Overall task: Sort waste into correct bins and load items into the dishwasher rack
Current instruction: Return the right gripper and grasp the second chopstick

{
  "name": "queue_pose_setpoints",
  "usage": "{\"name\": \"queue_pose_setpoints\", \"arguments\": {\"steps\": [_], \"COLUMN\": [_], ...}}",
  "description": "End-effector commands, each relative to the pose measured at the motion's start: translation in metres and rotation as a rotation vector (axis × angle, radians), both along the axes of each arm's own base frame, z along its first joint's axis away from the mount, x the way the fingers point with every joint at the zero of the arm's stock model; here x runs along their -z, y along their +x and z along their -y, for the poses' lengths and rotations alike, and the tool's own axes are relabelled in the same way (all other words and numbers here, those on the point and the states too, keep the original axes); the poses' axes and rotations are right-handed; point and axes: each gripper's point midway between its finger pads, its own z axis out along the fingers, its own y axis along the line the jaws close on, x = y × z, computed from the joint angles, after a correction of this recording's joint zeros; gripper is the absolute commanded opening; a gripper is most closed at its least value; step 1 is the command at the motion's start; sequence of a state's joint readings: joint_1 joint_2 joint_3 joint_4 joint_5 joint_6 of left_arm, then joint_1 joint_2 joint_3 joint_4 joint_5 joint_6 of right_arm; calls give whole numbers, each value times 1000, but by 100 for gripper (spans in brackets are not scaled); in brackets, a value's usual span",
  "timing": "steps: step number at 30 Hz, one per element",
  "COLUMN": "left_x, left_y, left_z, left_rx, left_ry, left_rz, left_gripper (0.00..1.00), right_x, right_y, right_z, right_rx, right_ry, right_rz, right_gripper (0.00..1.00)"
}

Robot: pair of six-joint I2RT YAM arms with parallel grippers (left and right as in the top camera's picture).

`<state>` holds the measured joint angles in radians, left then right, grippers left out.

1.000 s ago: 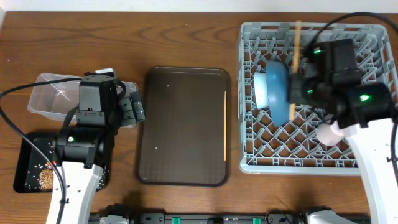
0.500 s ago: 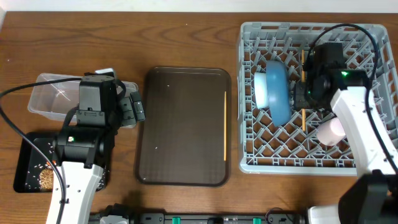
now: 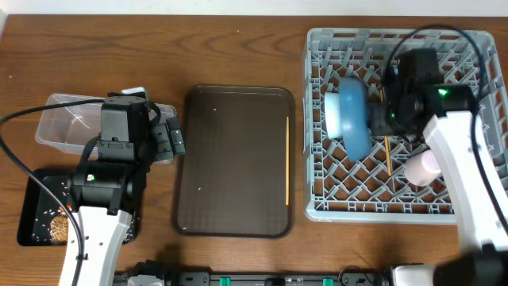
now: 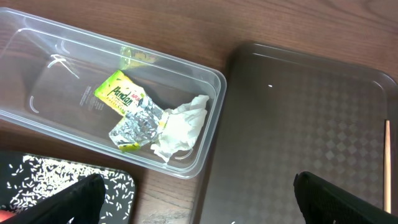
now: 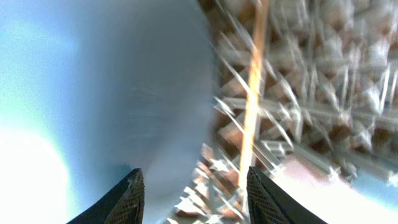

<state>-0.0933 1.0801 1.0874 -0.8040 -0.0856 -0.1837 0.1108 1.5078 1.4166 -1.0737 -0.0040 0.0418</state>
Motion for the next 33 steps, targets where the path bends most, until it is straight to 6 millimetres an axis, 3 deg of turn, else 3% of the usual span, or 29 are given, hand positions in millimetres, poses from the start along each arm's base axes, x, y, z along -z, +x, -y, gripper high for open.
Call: {"name": "queue_pose_setpoints", "arguments": {"steps": [1, 4, 6, 11, 18, 23, 29, 33], "left_x": [-3, -3, -3, -3, -3, -3, -3, -3], "left_y": [1, 1, 1, 1, 1, 1, 1, 1], "left_z": [-3, -3, -3, -3, -3, -3, -3, -3], "left_rx": [-18, -18, -18, -18, -18, -18, -18, -18], "left_ry": [1, 1, 1, 1, 1, 1, 1, 1], "left_rz": [7, 7, 7, 7, 7, 7, 7, 7], "left_gripper": [98, 98, 98, 98, 98, 98, 98, 98], "right_x": [-76, -91, -83, -23, 54, 109, 138, 158], "right_y": [-11, -22, -28, -36, -33, -36, -32, -32], "right_z": [-55, -91, -113, -164, -212, -219, -208, -202], "right_rx": [-113, -141, -120, -92, -177, -95, 27, 77], "right_ry": [144, 198, 216, 174, 108, 49, -6, -48], "right_rz": [213, 255, 227, 62, -87, -197, -234, -256], "right_gripper": [43, 33, 29, 26, 27, 26, 20, 27]}}
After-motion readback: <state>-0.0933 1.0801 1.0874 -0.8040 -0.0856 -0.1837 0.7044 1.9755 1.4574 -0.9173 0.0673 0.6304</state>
